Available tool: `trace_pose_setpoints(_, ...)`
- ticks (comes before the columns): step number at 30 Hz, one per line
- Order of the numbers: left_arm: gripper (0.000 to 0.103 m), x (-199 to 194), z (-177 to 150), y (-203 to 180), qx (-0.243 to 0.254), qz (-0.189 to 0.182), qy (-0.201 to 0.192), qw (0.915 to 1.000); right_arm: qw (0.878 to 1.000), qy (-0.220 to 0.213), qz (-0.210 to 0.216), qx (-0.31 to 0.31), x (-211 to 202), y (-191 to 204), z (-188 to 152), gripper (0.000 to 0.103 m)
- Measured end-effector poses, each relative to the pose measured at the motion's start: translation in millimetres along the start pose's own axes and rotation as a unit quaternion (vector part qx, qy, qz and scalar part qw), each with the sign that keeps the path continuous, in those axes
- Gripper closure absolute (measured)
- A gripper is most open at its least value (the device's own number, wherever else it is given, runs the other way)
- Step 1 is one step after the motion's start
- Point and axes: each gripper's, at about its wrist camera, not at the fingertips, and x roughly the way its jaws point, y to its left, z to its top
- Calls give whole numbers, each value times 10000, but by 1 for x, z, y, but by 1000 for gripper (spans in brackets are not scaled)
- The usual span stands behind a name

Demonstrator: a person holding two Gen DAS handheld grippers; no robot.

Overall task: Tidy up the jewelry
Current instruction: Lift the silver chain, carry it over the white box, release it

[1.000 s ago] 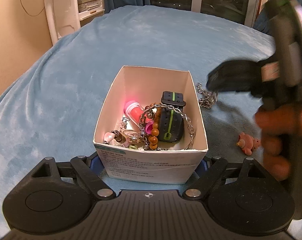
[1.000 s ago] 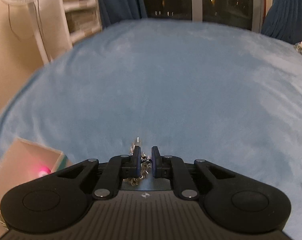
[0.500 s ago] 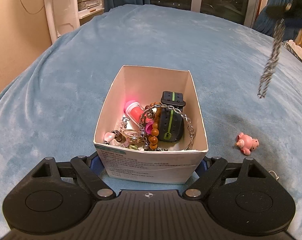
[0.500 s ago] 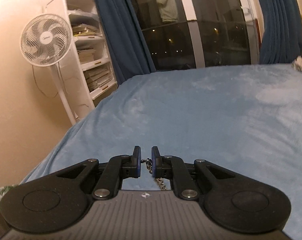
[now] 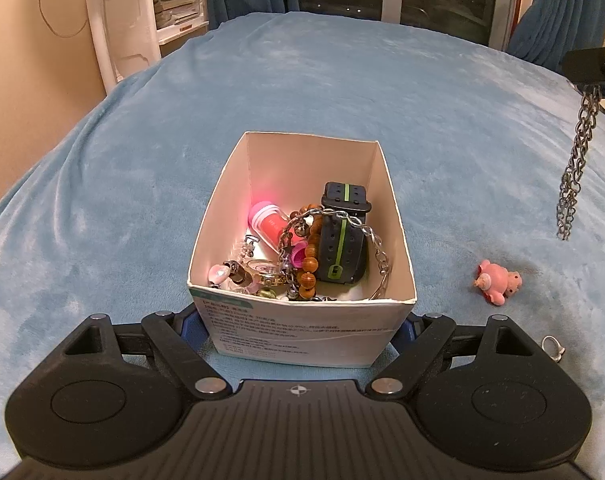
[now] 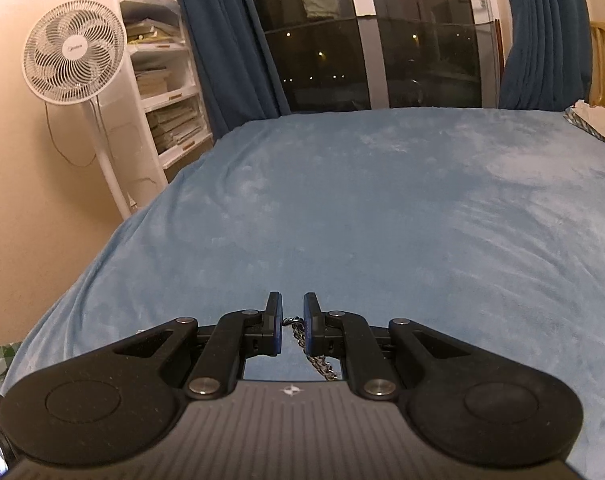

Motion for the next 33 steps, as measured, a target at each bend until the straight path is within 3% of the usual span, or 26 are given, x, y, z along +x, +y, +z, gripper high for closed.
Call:
trace_pose_setpoints(21,44,-2,-1,0,30,-28,-35,10000,9998,175,-5,-19,19,-2,-2,0)
trace_pose_setpoints(33,44,-2,-1,0,29,-28,-50,10000,9992,-223,293,131,7,-1,4,0)
